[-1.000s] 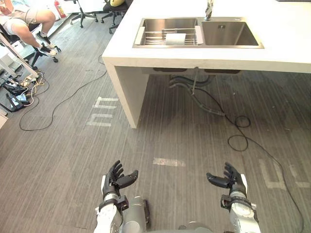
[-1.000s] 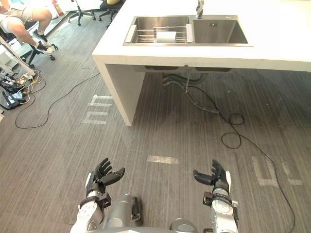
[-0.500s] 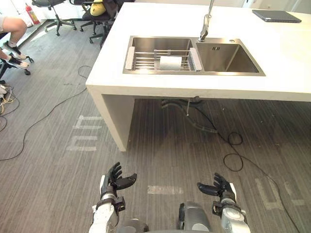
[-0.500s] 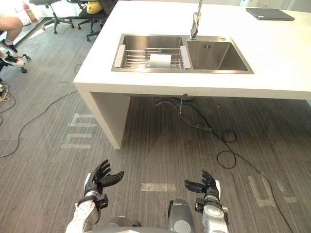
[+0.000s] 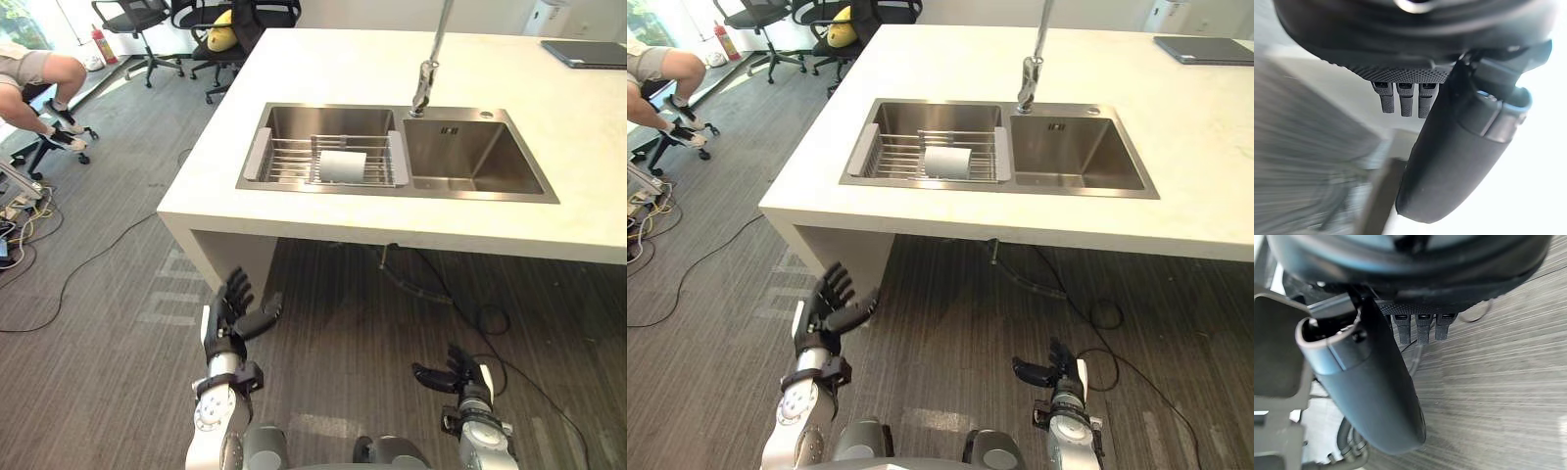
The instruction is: Walk over to the sink, pick up the cup, carry it to the dishwasher, place the cup inside the dishwasher, then close the dishwasher door
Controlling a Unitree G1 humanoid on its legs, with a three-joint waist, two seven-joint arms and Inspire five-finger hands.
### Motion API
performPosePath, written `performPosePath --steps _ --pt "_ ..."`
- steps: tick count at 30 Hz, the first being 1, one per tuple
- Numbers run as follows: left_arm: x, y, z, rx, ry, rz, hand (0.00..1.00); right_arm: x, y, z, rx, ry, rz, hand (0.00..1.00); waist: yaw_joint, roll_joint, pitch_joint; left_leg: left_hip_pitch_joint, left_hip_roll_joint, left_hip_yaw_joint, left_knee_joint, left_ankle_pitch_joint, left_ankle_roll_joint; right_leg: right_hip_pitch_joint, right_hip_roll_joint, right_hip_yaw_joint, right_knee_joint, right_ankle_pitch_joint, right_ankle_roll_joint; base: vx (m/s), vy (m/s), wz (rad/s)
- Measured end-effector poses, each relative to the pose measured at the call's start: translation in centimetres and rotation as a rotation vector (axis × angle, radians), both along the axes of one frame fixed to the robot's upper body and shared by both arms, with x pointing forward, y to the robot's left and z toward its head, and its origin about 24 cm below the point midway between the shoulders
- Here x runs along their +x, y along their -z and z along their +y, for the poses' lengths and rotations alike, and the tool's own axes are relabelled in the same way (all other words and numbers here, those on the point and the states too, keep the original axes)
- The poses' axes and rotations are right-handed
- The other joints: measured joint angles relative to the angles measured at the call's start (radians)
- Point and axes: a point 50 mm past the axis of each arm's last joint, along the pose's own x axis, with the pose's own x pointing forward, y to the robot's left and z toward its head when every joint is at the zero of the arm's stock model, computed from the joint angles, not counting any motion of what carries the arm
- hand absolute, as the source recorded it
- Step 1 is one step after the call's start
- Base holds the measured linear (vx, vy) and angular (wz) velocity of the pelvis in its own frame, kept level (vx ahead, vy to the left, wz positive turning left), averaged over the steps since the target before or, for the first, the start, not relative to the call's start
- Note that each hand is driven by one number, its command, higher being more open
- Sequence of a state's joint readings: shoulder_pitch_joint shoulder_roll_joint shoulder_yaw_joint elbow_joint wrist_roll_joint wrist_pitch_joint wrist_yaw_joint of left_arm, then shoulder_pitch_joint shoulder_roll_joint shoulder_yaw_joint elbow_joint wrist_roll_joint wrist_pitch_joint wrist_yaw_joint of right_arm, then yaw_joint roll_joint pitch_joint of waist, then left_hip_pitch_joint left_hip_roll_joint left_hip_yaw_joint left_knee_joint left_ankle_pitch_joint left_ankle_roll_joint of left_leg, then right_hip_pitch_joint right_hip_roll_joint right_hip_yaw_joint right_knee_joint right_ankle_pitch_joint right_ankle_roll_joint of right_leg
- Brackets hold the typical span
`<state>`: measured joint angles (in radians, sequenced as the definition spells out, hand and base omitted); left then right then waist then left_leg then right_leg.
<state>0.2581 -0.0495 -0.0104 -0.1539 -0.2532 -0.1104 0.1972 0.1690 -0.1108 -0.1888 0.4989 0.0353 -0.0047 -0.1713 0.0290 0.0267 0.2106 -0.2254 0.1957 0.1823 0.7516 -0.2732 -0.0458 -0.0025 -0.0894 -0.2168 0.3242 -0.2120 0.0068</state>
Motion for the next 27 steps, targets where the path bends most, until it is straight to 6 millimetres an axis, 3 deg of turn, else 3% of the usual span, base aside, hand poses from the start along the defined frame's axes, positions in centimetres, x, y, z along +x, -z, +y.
performPosePath --steps 2,3,4,7,10,13,14,16,17,19,20,22,23,24,25,27 --pt "0.1 -1.2 0.1 0.003 -0.012 -0.053 0.9 -0.2 0.1 -0.2 -0.004 0.003 0.01 0.9 0.002 0.01 -0.005 -0.003 -0.049 -0.004 -0.198 0.015 -0.007 0.015 -0.019 -0.008 0.007 -0.021 0.029 0.2 0.169 0.23" --pt "0.0 -2.0 0.0 0.006 -0.018 -0.085 0.9 -0.3 0.2 -0.5 -0.012 0.0 0.018 0.9 0.008 0.038 -0.018 0.013 -0.068 -0.023 -0.336 0.134 0.018 0.014 -0.016 -0.002 0.031 -0.045 0.058 0.26 0.194 0.0" --pt "0.0 -2.4 0.3 0.025 -0.027 -0.107 0.9 -0.3 0.7 0.0 0.007 -0.004 0.041 0.9 0.017 0.011 -0.019 0.039 -0.096 -0.005 -0.349 0.14 0.04 0.018 -0.032 0.038 0.047 -0.058 0.065 0.31 0.221 0.04" --pt "-0.3 -3.5 0.4 0.038 -0.032 -0.158 0.9 0.0 1.2 0.3 0.025 -0.014 0.062 0.9 0.021 -0.001 -0.021 0.044 -0.137 0.003 -0.353 0.115 0.07 0.035 -0.052 0.111 -0.009 -0.058 0.068 0.25 0.16 0.09" --pt "-0.7 -4.1 -0.1 0.053 0.015 -0.181 0.9 0.3 1.3 0.4 0.025 -0.029 0.068 0.9 0.023 -0.003 -0.021 0.072 -0.155 0.02 -0.348 0.073 0.079 0.046 -0.071 0.14 0.005 -0.062 0.082 0.19 0.095 -0.19" --pt "-0.8 -4.4 -1.4 0.081 0.113 -0.197 0.9 0.0 1.8 0.5 0.018 -0.039 0.096 0.9 0.011 -0.012 -0.023 0.146 -0.172 0.057 -0.353 0.006 0.076 -0.046 -0.102 0.189 0.292 -0.082 0.146 0.18 0.069 -0.31" --pt "-0.8 -4.5 -1.7 0.116 0.147 -0.2 0.9 -0.3 2.2 0.7 0.022 -0.051 0.121 0.9 -0.008 -0.022 -0.029 0.172 -0.179 0.06 -0.355 -0.009 0.095 -0.102 -0.121 0.196 0.432 -0.056 0.175 0.26 0.008 -0.08" --pt "-0.8 -4.9 -1.8 0.169 0.167 -0.217 0.9 -0.9 2.9 1.3 0.031 -0.077 0.162 0.9 -0.036 -0.032 -0.036 0.208 -0.177 0.062 -0.37 -0.025 0.096 -0.164 -0.131 0.187 0.536 -0.075 0.138 0.26 -0.032 -0.06" --pt "-0.7 -5.4 -1.8 0.194 0.163 -0.235 0.9 -1.2 3.1 1.4 0.039 -0.085 0.178 0.9 -0.046 -0.031 -0.036 0.233 -0.169 0.063 -0.393 -0.029 0.085 -0.207 -0.127 0.166 0.551 -0.097 0.1 0.22 -0.065 -0.09" --pt "-0.3 -5.9 -1.8 0.228 0.145 -0.26 0.9 -1.5 3.4 1.4 0.045 -0.085 0.197 0.9 -0.061 -0.023 -0.032 0.27 -0.142 0.064 -0.419 -0.025 0.055 -0.273 -0.097 0.134 0.521 -0.127 0.051 0.32 -0.159 -0.04" --pt "-0.1 -6.4 -1.7 0.235 0.126 -0.28 0.9 -1.7 3.6 1.5 0.049 -0.086 0.207 0.9 -0.068 -0.02 -0.03 0.291 -0.121 0.063 -0.423 -0.032 0.039 -0.319 -0.073 0.119 0.478 -0.131 0.043 0.38 -0.255 -0.04" --pt "0.2 -6.8 -1.4 0.271 0.092 -0.3 0.9 -1.9 3.7 1.3 0.047 -0.085 0.214 0.9 -0.074 -0.028 -0.032 0.308 -0.103 0.061 -0.405 -0.05 0.009 -0.36 -0.053 0.102 0.312 -0.065 0.019 0.3 -0.231 0.0" --pt "0.3 -6.9 -1.3 0.275 0.085 -0.307 0.9 -2.5 3.8 0.9 0.038 -0.081 0.228 0.9 -0.081 -0.023 -0.031 0.313 -0.096 0.046 -0.379 -0.071 -0.019 -0.345 -0.044 0.094 0.249 0.061 0.0 0.34 -0.236 0.0" --pt "0.4 -6.8 -1.6 0.26 0.079 -0.301 0.9 -2.7 3.7 -0.2 0.01 -0.075 0.244 0.9 -0.08 0.024 -0.035 0.321 -0.058 0.014 -0.383 -0.074 -0.021 -0.321 -0.003 0.077 0.233 0.057 -0.014 0.34 -0.218 -0.09" --pt "0.5 -7.1 -1.7 0.268 0.073 -0.317 0.9 -2.7 3.6 -0.7 -0.001 -0.067 0.244 0.9 -0.075 0.034 -0.039 0.329 -0.052 0.002 -0.397 -0.057 -0.014 -0.316 0.009 0.075 0.229 0.048 -0.028 0.39 -0.247 -0.14" --pt "1.0 -7.7 -2.1 0.274 0.093 -0.348 0.9 -2.9 3.6 -1.1 -0.005 -0.052 0.247 0.9 -0.078 0.035 -0.034 0.338 -0.041 -0.015 -0.378 0.006 -0.033 -0.273 0.018 0.059 0.206 0.033 -0.043 0.3 -0.233 0.12"
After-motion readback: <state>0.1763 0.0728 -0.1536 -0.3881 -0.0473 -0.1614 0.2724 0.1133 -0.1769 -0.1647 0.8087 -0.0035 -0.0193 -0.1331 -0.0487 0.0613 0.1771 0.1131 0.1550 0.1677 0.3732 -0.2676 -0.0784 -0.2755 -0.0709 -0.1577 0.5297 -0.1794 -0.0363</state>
